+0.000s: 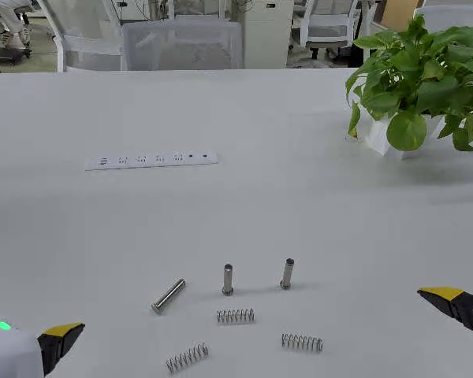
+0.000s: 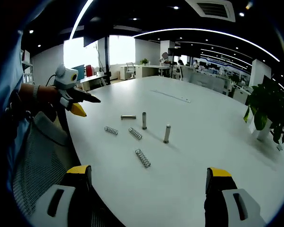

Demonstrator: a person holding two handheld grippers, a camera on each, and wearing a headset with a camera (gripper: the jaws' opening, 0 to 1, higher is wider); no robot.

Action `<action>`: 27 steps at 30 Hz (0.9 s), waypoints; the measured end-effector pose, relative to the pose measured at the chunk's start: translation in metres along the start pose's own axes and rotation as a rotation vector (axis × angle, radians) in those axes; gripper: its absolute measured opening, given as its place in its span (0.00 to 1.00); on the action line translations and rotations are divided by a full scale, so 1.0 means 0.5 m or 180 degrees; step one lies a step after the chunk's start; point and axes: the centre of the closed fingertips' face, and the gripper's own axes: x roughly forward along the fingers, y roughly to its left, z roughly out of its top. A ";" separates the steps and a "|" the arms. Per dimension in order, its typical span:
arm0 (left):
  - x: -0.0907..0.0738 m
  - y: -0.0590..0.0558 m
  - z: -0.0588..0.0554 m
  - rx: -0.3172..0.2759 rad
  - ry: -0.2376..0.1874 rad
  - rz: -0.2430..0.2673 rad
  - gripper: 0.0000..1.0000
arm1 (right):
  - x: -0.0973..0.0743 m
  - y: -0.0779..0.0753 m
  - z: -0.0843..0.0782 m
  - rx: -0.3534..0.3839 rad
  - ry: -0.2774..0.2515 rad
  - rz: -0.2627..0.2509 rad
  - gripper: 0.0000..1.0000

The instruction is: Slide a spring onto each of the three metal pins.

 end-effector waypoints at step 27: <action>0.097 0.071 0.043 0.0517 0.0522 -0.0287 0.69 | 0.018 0.018 -0.015 -0.0050 0.0113 0.0062 1.00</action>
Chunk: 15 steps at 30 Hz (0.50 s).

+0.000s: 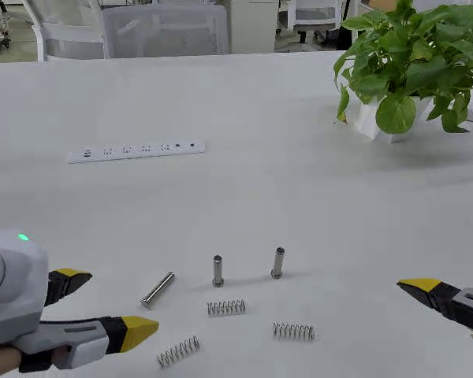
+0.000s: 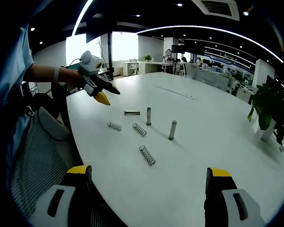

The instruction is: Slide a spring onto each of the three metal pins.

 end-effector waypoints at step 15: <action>0.062 0.016 0.023 0.0210 0.0245 -0.0103 0.48 | 0.006 0.009 -0.007 0.0030 0.0025 0.0022 1.00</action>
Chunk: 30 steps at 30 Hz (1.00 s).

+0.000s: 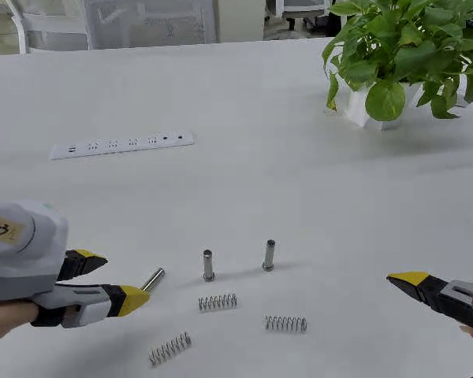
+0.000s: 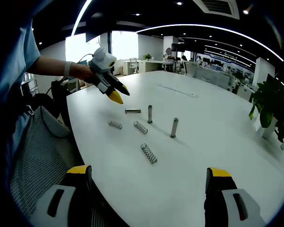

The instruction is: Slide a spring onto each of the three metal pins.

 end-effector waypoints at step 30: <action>0.092 0.007 -0.004 0.0030 0.0316 -0.0031 0.16 | -0.006 0.004 -0.007 -0.0021 0.0087 -0.0029 0.99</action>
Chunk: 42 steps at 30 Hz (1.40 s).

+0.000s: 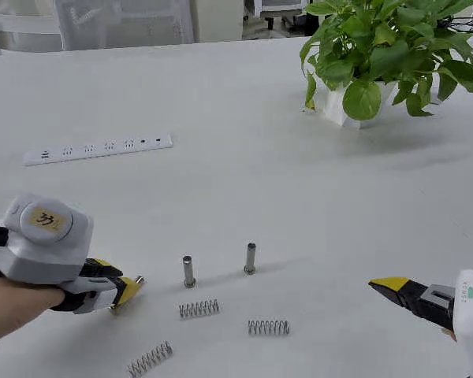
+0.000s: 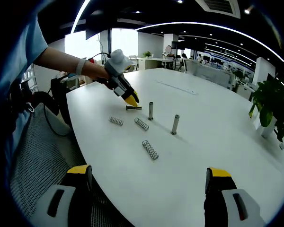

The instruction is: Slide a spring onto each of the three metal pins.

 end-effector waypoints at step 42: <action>0.032 0.000 -0.011 0.0108 0.0272 0.0373 0.04 | 0.006 0.027 -0.023 -0.0117 0.0122 0.0021 0.99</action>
